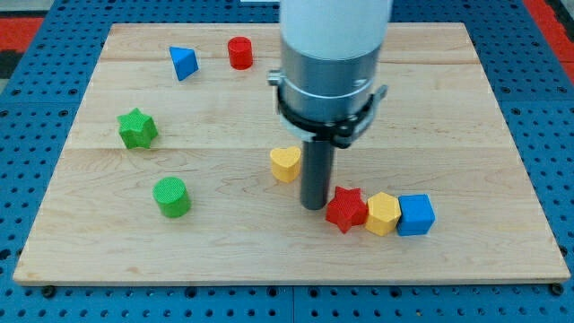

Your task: Move your hand to the right side of the green star

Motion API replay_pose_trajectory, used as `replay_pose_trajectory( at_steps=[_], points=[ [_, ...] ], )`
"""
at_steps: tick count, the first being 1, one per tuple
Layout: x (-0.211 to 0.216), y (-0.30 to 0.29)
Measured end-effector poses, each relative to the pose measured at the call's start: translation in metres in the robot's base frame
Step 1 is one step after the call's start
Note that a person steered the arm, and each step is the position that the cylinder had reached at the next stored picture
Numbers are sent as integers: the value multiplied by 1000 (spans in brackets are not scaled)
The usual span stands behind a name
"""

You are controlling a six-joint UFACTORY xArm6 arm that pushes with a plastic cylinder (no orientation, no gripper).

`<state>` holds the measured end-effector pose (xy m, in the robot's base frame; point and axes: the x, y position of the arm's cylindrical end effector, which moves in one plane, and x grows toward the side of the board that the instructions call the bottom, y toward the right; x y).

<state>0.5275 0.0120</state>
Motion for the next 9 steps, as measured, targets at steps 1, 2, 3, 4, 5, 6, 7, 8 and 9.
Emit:
replay_pose_trajectory(
  at_steps=[1, 2, 3, 4, 5, 6, 7, 8, 9],
  points=[
    [0, -53],
    [-35, -58],
    [-72, -45],
    [-105, 5],
    [-59, 15],
    [-109, -18],
    [-119, -44],
    [-109, -100],
    [-91, -118]
  ],
)
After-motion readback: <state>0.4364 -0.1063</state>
